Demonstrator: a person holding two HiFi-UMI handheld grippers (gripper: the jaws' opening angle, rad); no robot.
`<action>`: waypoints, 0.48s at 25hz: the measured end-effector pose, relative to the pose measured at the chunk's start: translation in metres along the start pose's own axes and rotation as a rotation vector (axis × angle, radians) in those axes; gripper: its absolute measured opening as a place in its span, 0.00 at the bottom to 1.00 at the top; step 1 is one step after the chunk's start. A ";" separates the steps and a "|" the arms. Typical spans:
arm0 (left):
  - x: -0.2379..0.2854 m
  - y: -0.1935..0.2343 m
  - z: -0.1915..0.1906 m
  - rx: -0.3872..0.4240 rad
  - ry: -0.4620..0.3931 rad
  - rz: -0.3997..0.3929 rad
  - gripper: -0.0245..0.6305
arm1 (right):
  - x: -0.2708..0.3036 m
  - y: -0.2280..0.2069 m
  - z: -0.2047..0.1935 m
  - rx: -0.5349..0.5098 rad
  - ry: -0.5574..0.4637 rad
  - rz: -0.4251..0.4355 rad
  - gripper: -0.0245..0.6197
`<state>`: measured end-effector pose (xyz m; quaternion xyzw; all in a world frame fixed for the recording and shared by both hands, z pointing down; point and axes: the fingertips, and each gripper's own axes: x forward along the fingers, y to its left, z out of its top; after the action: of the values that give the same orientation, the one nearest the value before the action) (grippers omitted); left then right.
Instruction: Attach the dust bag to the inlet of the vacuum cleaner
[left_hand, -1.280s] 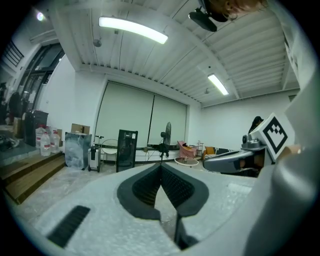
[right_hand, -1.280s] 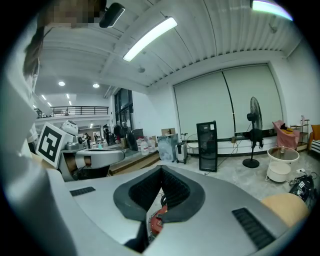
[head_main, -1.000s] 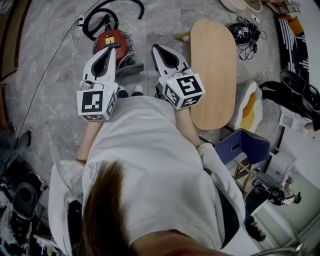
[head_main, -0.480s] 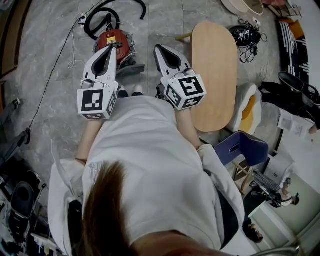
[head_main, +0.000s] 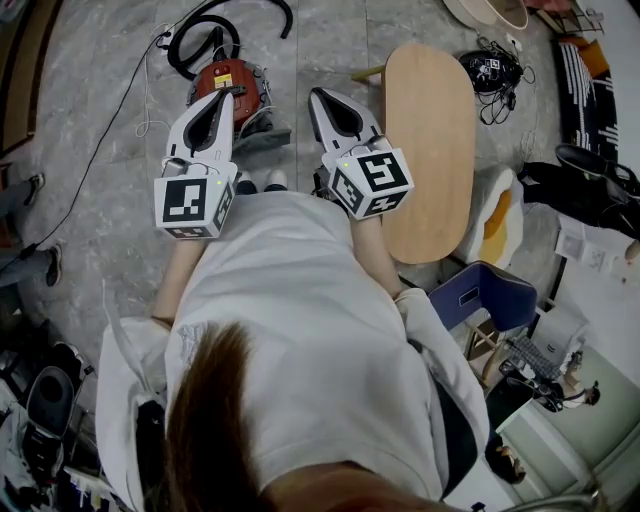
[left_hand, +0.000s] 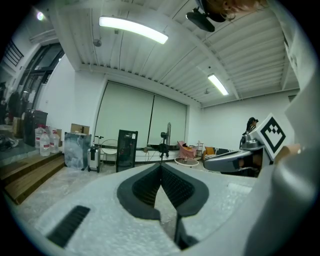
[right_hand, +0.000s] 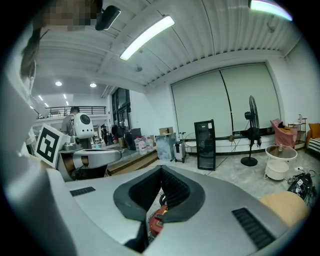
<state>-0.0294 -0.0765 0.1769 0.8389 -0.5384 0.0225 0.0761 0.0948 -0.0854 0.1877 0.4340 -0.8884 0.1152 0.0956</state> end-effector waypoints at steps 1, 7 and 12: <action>0.000 0.000 -0.001 0.000 0.000 -0.001 0.06 | 0.000 0.001 -0.001 0.000 0.000 0.000 0.04; -0.001 -0.001 -0.003 -0.001 0.002 -0.005 0.06 | -0.001 0.000 -0.002 0.001 -0.002 -0.004 0.04; 0.000 -0.001 -0.002 -0.003 0.004 -0.007 0.06 | -0.001 -0.001 -0.001 0.004 -0.001 -0.010 0.04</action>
<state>-0.0283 -0.0758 0.1784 0.8407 -0.5353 0.0232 0.0787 0.0967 -0.0853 0.1882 0.4386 -0.8860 0.1163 0.0949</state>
